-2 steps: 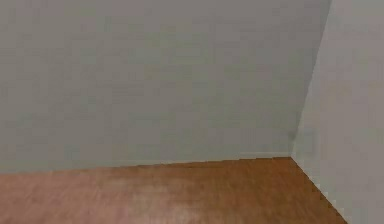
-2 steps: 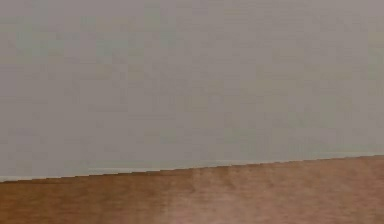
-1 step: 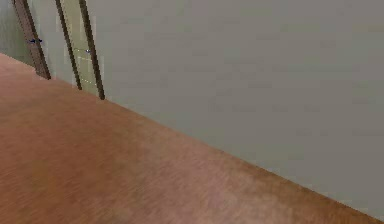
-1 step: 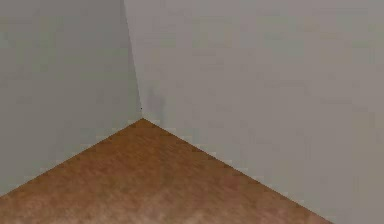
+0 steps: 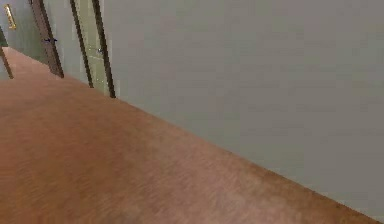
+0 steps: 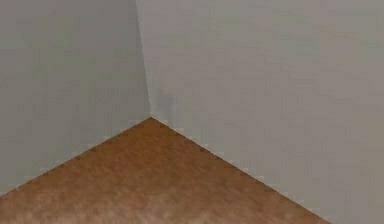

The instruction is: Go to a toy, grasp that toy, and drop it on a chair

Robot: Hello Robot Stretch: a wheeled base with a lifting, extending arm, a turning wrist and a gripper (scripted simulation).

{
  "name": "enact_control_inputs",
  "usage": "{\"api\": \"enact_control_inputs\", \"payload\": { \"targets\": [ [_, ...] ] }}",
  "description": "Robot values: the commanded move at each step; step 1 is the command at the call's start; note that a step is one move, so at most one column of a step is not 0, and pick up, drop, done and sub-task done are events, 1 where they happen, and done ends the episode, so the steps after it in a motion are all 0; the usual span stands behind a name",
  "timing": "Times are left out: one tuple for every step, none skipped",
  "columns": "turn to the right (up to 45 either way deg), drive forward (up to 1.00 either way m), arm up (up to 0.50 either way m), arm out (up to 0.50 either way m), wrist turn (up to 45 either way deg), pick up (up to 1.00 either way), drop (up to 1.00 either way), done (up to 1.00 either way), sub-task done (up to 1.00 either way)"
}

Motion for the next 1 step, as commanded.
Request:
{"api": "enact_control_inputs", "payload": {
  "targets": [
    [0.0, 0.45, 0.0, 0.0, 0.0, 0.0, 0.0, 0.0, 0.0]
  ]
}}
